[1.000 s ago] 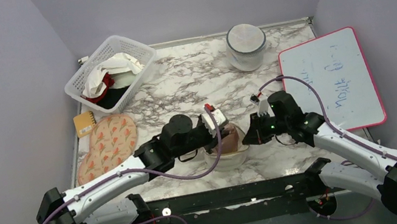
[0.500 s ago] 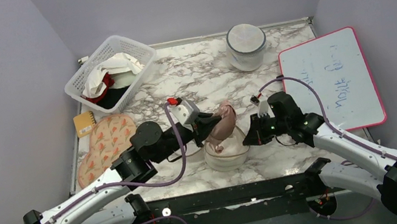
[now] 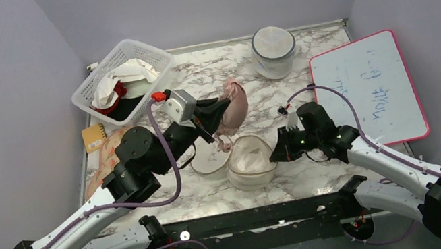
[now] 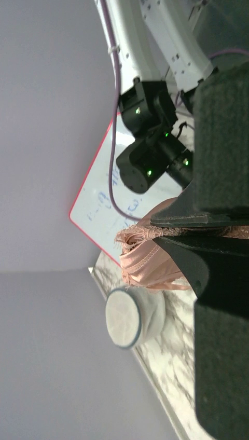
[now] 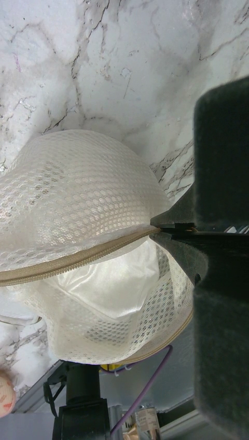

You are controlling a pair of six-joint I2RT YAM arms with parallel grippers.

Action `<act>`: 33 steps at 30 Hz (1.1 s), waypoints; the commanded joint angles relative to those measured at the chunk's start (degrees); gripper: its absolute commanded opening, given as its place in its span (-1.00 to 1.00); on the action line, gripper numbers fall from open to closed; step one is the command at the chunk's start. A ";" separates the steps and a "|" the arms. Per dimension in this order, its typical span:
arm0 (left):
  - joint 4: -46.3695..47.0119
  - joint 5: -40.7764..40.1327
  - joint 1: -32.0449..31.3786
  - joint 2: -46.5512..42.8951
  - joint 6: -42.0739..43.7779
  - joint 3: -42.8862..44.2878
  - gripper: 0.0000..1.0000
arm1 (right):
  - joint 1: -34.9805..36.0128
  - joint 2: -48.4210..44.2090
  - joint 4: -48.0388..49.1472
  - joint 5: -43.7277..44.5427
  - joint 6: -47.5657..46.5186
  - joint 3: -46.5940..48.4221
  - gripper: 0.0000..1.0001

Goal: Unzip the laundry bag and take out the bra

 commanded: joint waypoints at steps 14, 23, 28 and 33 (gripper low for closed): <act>6.90 -36.71 20.50 19.41 25.06 12.28 -1.00 | 0.17 1.11 2.31 -0.23 -0.56 0.41 -0.98; 10.36 -36.54 34.77 37.22 32.51 24.81 -1.00 | 0.13 2.00 2.40 -0.33 -1.24 0.43 -0.98; 10.94 -37.79 39.97 46.51 36.84 30.71 -1.00 | 0.16 1.96 3.10 -0.81 -1.19 -0.42 -0.98; 10.55 -40.94 43.62 57.88 39.85 37.04 -1.00 | 0.09 2.31 2.47 -0.66 -1.74 -0.29 -0.98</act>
